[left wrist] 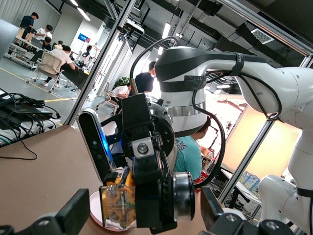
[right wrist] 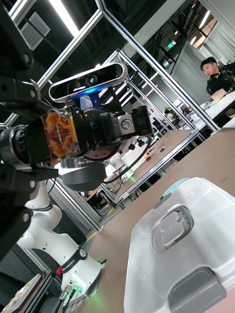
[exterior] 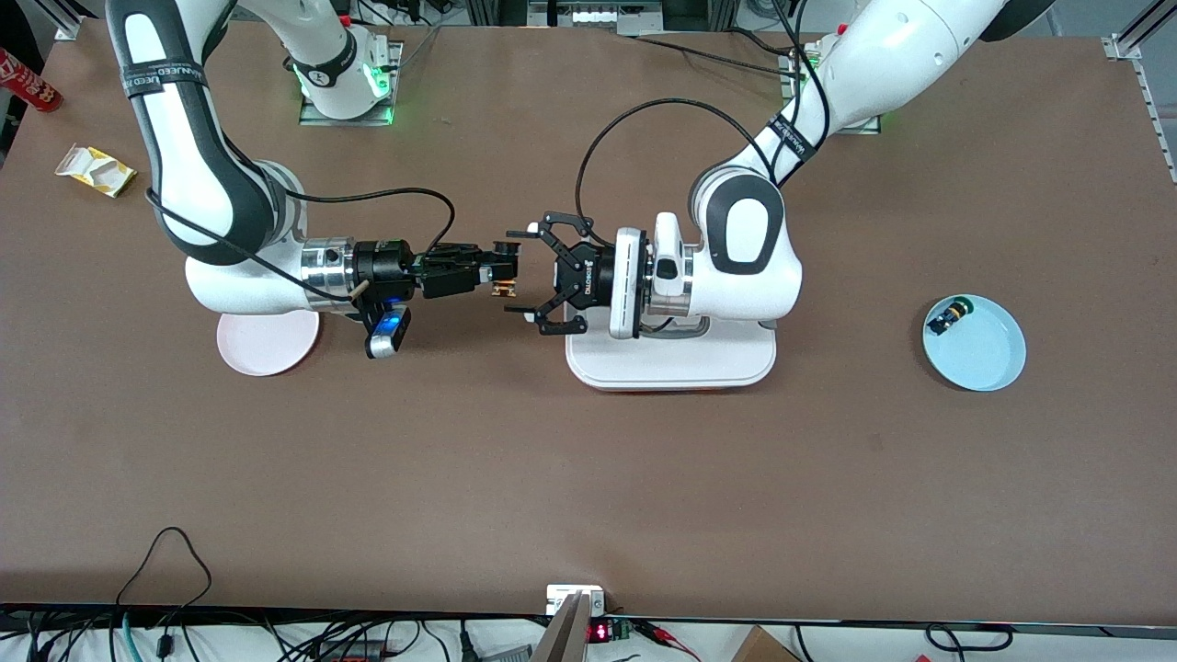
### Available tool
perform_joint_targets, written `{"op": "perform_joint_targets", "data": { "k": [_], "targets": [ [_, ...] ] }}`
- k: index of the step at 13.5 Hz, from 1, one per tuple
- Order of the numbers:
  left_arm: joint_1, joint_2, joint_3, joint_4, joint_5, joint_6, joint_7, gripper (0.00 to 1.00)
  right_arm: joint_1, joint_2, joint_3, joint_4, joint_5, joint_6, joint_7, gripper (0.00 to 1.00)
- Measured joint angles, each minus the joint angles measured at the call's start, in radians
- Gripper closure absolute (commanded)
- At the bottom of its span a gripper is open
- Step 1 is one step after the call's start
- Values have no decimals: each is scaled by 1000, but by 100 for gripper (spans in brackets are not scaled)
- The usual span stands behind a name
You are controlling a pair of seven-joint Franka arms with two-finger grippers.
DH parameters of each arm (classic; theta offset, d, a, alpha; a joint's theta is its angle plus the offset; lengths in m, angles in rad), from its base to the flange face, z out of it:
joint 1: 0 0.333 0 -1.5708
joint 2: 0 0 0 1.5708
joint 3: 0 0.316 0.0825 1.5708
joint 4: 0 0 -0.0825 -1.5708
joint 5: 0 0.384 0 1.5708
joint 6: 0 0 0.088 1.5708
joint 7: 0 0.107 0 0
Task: Transfer orange switch to right arm and place
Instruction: 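Open the left gripper and pull it away from the right gripper, then carry the switch over the white plate while the left gripper retracts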
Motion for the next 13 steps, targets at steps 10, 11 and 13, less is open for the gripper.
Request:
{"op": "perform_joint_targets", "data": {
  "k": [10,11,13],
  "targets": [
    [63,0,10,-1,5,-149,-44,0,-28,-9,-3,-14,-7,-13,-33,80],
    [81,0,12,-1,28,-181,-58,0,-42,-11,-3,-18,-20,-32,-34,80],
    [133,0,13,-1,131,-260,-130,0,-78,-15,-4,-27,-91,-71,-40,80]
  ]
}}
